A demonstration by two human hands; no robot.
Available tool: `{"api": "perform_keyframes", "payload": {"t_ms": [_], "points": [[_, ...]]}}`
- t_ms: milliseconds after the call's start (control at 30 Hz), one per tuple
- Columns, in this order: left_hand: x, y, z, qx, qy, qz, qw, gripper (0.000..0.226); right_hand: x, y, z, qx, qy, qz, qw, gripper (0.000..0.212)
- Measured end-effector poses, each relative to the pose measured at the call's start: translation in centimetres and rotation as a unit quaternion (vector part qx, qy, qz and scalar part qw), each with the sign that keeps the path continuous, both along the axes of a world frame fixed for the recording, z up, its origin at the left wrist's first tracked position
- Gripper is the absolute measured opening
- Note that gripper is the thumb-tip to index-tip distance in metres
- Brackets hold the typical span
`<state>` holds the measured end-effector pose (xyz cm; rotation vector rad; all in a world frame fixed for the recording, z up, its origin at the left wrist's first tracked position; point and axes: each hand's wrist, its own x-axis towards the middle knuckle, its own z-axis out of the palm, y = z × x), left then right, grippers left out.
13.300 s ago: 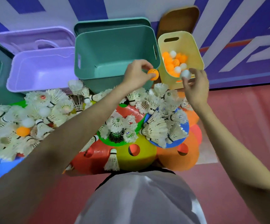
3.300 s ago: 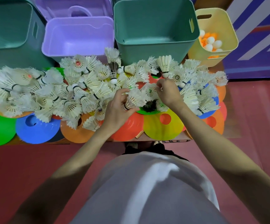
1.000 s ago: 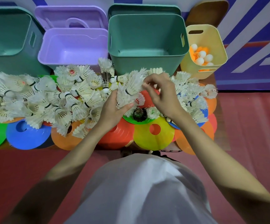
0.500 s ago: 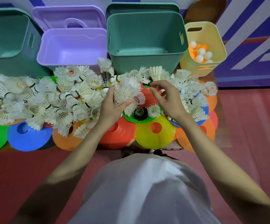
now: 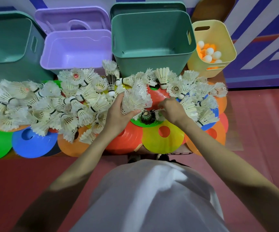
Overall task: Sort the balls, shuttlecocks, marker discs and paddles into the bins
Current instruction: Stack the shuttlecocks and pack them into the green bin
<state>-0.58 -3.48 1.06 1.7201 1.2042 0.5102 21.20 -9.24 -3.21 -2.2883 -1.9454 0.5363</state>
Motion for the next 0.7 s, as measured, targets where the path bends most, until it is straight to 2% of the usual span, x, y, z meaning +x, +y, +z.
{"api": "perform_keyframes", "payload": {"t_ms": [100,167,300,433,533,600,633,700], "points": [[0.0,0.0,-0.1,-0.001,0.008,-0.012,1.000,0.074,0.1,0.6,-0.4,-0.013,-0.013,0.000,1.000,0.020],[-0.1,0.3,-0.1,0.004,0.020,-0.011,1.000,0.083,0.2,1.0,-0.4,-0.015,-0.012,-0.009,1.000,0.016],[-0.5,0.7,-0.7,0.001,0.028,-0.002,1.000,0.093,0.8,1.0,1.2,0.053,0.019,-0.108,0.993,0.018],[-0.6,1.0,-1.2,0.001,0.031,-0.001,1.000,0.091,1.2,0.3,4.9,0.169,0.132,-0.202,0.956,0.025],[-0.2,1.0,-1.1,0.009,0.021,-0.009,1.000,0.074,0.4,0.1,7.8,0.235,0.300,-0.250,0.890,0.023],[0.1,1.1,-1.2,0.017,0.012,-0.017,1.000,0.061,-0.1,0.1,9.2,0.235,0.414,-0.266,0.838,0.018],[0.3,1.1,-1.1,0.020,0.007,-0.021,1.000,0.055,-0.2,0.1,9.6,0.223,0.448,-0.266,0.824,0.017],[0.7,1.1,-1.0,0.024,-0.001,-0.026,0.999,0.048,-0.4,0.3,9.6,0.185,0.473,-0.257,0.822,0.020]]}}
